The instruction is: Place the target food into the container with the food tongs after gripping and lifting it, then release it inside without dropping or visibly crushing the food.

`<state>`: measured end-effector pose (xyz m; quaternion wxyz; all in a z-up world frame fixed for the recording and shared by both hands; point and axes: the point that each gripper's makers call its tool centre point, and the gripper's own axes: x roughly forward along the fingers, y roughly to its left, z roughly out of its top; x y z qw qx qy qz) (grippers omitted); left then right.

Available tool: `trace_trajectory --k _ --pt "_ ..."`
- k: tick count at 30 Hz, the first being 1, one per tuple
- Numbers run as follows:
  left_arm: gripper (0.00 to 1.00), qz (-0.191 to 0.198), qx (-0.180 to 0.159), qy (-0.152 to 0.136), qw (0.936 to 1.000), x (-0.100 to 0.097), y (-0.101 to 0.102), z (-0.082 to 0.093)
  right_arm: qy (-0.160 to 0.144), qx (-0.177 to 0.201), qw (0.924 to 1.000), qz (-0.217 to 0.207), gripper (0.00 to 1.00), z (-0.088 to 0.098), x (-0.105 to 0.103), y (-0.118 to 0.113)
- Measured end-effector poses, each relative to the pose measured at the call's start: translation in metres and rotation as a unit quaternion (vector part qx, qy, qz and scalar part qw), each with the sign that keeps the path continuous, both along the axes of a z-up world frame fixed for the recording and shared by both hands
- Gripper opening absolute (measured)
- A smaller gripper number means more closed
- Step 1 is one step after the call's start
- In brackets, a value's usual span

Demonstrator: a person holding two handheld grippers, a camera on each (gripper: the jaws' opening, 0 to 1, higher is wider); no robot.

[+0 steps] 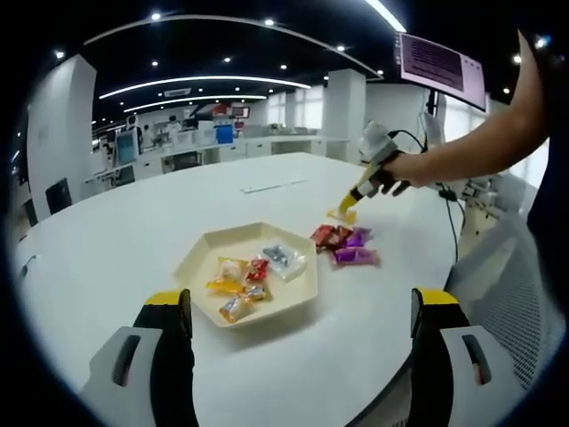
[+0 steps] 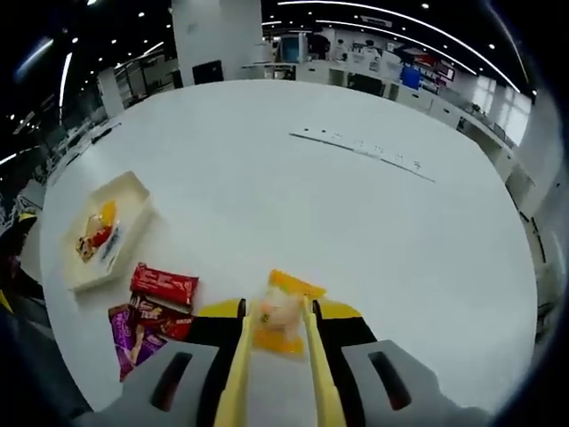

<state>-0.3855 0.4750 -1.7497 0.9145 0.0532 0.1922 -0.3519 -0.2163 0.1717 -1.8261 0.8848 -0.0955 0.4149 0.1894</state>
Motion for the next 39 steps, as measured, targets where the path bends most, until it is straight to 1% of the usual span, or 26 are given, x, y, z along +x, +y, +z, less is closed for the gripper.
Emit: trace_trajectory --k 2,8,12,15,18,20,24,27,28,29,30,32,34,39 --pt "0.99 -0.001 0.001 0.0 1.0 0.0 0.0 -0.001 0.004 0.002 1.0 -0.003 0.28 -0.002 0.0 0.0" --pt "0.99 0.0 0.0 0.0 1.0 0.0 0.0 0.0 0.004 -0.015 0.9998 0.008 0.22 -0.002 0.0 0.0" --pt "0.99 0.0 0.0 -0.001 1.0 0.0 0.0 0.001 0.007 -0.024 0.9992 0.03 0.19 -0.001 -0.001 0.003" --pt "0.98 0.0 0.001 -0.001 1.0 0.0 0.0 0.001 0.018 -0.02 0.9989 0.039 0.17 0.001 -0.002 0.004" --pt "0.98 -0.001 0.001 -0.001 1.0 0.0 0.0 0.001 0.016 -0.02 0.9986 0.046 0.17 0.002 -0.001 0.001" --pt "0.98 -0.001 0.001 -0.001 1.0 0.0 0.0 0.001 0.016 -0.012 0.9987 0.048 0.17 0.006 -0.001 0.0" --pt "0.99 -0.002 0.001 -0.002 1.0 -0.001 -0.001 0.001 0.009 -0.009 0.9986 0.051 0.18 0.017 0.001 -0.003" --pt "0.99 -0.003 -0.004 0.0 1.0 -0.001 -0.002 0.001 0.007 0.003 0.9983 0.058 0.18 0.026 0.004 -0.004" --pt "1.0 -0.006 -0.007 0.005 0.9999 -0.001 -0.003 -0.001 0.005 0.003 0.9984 0.057 0.18 0.031 0.005 -0.006" --pt "1.0 -0.008 -0.007 0.013 0.9999 -0.002 -0.003 -0.003 0.002 0.001 0.9983 0.059 0.18 0.035 0.007 -0.006" --pt "1.0 -0.007 -0.003 0.016 0.9998 -0.001 -0.003 -0.005 0.001 0.001 0.9982 0.061 0.18 0.038 0.008 -0.007" --pt "1.0 -0.008 -0.002 0.004 1.0 -0.001 -0.003 -0.002 -0.002 0.003 0.998 0.063 0.18 0.048 0.01 -0.008" --pt "1.0 -0.007 -0.001 0.003 1.0 -0.001 -0.002 -0.001 -0.01 -0.001 0.9976 0.068 0.18 0.056 0.013 -0.01" --pt "1.0 -0.005 -0.004 0.0 1.0 -0.001 -0.002 0.001 -0.017 -0.001 0.9972 0.073 0.19 0.074 0.02 -0.012"
